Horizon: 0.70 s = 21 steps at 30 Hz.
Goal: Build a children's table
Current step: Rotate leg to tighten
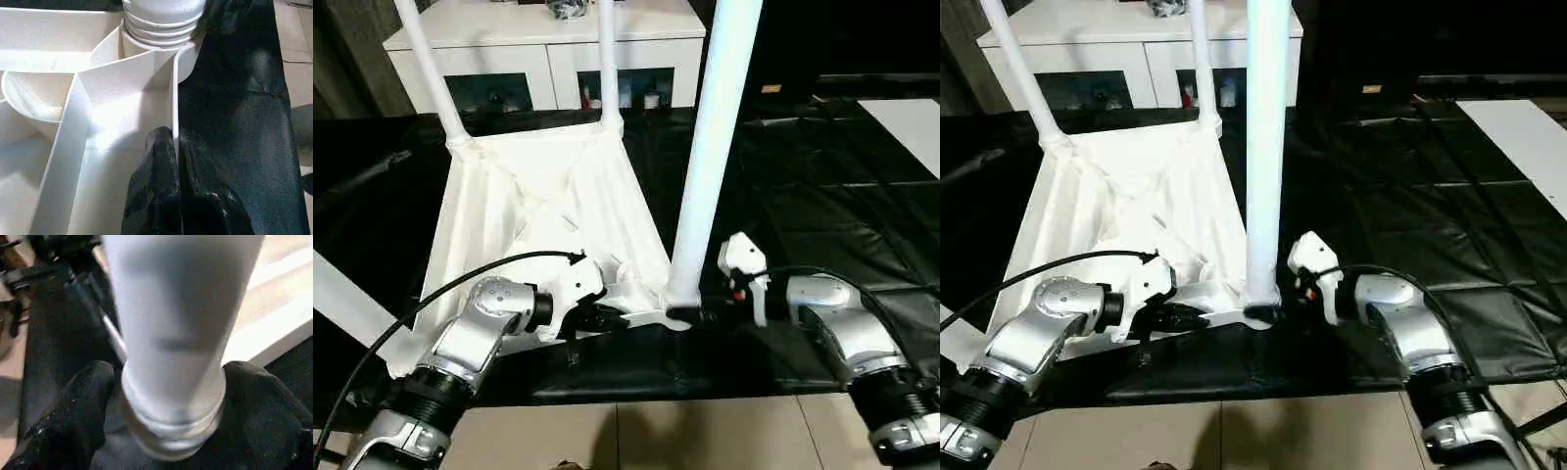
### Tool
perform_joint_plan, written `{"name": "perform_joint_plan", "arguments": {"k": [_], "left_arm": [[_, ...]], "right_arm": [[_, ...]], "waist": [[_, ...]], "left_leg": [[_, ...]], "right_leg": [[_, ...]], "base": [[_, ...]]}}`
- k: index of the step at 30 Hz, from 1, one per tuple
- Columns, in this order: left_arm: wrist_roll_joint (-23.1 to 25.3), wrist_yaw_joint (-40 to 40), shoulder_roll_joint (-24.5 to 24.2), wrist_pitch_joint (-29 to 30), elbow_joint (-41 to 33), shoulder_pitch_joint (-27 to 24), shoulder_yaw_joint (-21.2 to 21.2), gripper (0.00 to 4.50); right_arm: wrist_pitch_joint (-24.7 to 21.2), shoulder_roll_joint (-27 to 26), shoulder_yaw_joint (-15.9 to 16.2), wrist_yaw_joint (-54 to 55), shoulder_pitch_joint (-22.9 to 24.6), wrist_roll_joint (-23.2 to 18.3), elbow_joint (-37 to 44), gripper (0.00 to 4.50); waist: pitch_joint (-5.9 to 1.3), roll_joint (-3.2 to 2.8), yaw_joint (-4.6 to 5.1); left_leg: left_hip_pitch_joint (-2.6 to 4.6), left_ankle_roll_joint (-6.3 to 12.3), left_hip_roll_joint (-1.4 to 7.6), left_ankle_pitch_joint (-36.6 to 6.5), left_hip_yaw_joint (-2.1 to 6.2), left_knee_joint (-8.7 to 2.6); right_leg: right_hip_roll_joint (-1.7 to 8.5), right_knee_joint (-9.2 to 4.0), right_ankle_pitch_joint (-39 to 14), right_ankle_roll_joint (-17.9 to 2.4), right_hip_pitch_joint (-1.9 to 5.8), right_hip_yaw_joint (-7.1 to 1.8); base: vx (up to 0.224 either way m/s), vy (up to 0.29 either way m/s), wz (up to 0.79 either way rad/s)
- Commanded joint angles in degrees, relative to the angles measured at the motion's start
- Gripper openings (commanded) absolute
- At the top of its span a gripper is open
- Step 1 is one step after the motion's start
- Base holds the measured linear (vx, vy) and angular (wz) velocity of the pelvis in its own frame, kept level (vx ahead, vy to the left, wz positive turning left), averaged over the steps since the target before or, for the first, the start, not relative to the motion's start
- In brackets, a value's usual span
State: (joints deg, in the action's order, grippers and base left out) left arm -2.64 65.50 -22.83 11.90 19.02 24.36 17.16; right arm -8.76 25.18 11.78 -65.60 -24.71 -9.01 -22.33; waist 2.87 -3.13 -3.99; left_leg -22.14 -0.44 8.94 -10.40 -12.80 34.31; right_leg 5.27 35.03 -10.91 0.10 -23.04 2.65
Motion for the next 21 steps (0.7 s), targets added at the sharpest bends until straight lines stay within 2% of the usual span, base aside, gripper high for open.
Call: {"name": "perform_joint_plan", "arguments": {"k": [1,5,14,18,19,21], "left_arm": [[-4.10,1.98,0.89,-1.98,-1.25,0.02,-1.40,0.00],[-4.05,2.07,0.84,-2.05,-1.13,0.08,-1.41,0.00],[-3.86,2.32,0.85,-2.03,-1.09,0.02,-1.39,0.00],[-3.81,2.41,0.61,-2.02,-1.36,-0.41,-1.35,0.00],[-3.78,2.42,0.60,-2.05,-1.31,-0.45,-1.33,0.00],[-3.70,2.43,0.54,-2.12,-1.35,-0.62,-1.30,0.00]], "right_arm": [[0.23,0.10,0.42,-0.25,-0.04,0.34,1.39,3.86],[0.17,-0.19,0.17,-0.04,-0.62,0.04,0.54,3.86],[-0.21,-0.37,0.05,-0.31,-0.90,-0.28,0.22,2.90],[-0.24,-0.38,0.07,-0.38,-0.86,-0.28,0.19,2.74],[-0.18,-0.40,0.05,-0.40,-0.87,-0.28,0.08,2.71],[-0.13,-0.50,0.01,-0.31,-0.83,-0.30,0.00,2.67]], "waist": [[-3.57,1.49,-0.07],[-3.48,1.49,-0.09],[-3.61,1.45,-0.27],[-3.59,1.46,-0.32],[-3.56,1.74,-0.30],[-3.56,1.59,-0.40]], "left_leg": [[1.16,3.80,4.48,-12.39,2.59,-4.09],[1.25,3.82,4.48,-13.02,2.59,-4.11],[1.25,3.86,4.46,-12.26,2.56,-3.99],[1.26,3.87,4.47,-12.38,2.58,-4.02],[1.29,3.82,4.47,-12.62,2.53,-4.03],[1.26,3.75,4.49,-12.51,2.59,-4.02]], "right_leg": [[3.82,-4.42,-13.62,-13.25,1.99,-2.49],[3.75,-4.54,-14.76,-13.27,1.91,-2.43],[3.75,-4.39,-13.69,-13.36,1.98,-2.43],[3.71,-4.39,-14.05,-13.26,1.98,-2.39],[3.71,-4.47,-14.46,-13.20,1.94,-2.41],[3.81,-4.44,-14.70,-13.16,1.98,-2.44]], "base": [[0.000,0.000,0.00],[0.000,0.000,0.00],[0.000,0.000,0.00],[0.000,0.000,0.00],[0.000,0.000,0.00],[0.000,0.000,0.00]]}}
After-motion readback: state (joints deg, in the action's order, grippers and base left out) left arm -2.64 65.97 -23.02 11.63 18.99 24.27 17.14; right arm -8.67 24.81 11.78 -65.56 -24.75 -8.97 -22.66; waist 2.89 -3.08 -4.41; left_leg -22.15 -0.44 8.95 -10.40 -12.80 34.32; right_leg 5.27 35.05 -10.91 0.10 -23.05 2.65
